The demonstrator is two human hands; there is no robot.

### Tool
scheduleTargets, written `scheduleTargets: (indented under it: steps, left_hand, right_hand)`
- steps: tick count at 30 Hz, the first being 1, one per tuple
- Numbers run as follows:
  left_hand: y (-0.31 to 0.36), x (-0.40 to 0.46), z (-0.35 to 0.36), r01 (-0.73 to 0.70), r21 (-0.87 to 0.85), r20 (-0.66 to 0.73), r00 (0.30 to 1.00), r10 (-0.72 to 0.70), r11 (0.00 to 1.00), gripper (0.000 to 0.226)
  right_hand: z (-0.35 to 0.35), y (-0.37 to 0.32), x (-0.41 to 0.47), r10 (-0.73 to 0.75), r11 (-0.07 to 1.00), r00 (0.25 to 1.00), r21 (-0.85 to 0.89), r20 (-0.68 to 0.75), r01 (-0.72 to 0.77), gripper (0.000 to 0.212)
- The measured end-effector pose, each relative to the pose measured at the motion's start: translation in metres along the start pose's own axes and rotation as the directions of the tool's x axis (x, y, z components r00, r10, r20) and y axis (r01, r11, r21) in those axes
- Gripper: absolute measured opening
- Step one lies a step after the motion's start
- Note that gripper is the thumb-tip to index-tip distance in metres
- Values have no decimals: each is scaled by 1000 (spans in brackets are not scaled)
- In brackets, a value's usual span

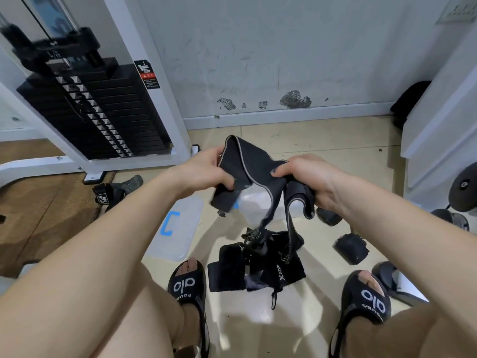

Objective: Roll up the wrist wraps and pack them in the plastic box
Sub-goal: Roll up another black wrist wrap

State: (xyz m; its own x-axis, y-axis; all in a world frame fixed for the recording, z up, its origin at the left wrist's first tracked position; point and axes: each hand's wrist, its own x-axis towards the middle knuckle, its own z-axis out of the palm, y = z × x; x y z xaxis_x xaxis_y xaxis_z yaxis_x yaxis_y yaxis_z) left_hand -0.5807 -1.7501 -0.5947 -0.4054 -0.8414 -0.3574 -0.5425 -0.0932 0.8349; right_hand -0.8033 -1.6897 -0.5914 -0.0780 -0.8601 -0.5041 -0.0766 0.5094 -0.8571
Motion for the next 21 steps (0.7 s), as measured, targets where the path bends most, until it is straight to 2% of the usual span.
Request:
scheduleTargets:
  steps: [2,5,7,9,11,13,17,19,21]
  left_hand:
    - [-2,0,-5,15,307,-158,987,36,952,34]
    - [-7,2,-12,39,362,-297,952,75,931,25]
    - [-8,5,-13,-10,387,-343,927,155,922,22]
    - [-5,4,-12,-109,458,-365,882,299,882,25]
    - [3,0,-7,-212,506,-328,849,414,836,29]
    - [9,-2,-2,-286,500,-257,852,455,818,30]
    - [13,-3,1,-357,499,-165,855,491,790,32]
    - [14,-4,4,-394,501,-129,846,517,771,37]
    - [16,-6,8,-432,488,-87,840,535,759,40]
  right_hand:
    - [-4,1,0,-1,996,1000,-89,-14,0,6]
    - [-8,4,-2,27,947,999,-320,20,-19,12]
    - [-7,5,-9,61,816,998,-577,34,-30,15]
    - [-5,7,-12,113,679,991,-734,65,-29,35]
    - [-4,9,-9,115,617,989,-787,96,5,67]
    - [-7,7,-8,76,684,989,-729,127,41,81]
    - [-16,-3,-10,-2,922,981,-380,194,77,64]
    - [-15,-5,-8,-26,957,979,-279,202,82,67]
    - [-11,-3,-6,-52,954,979,-280,196,107,75]
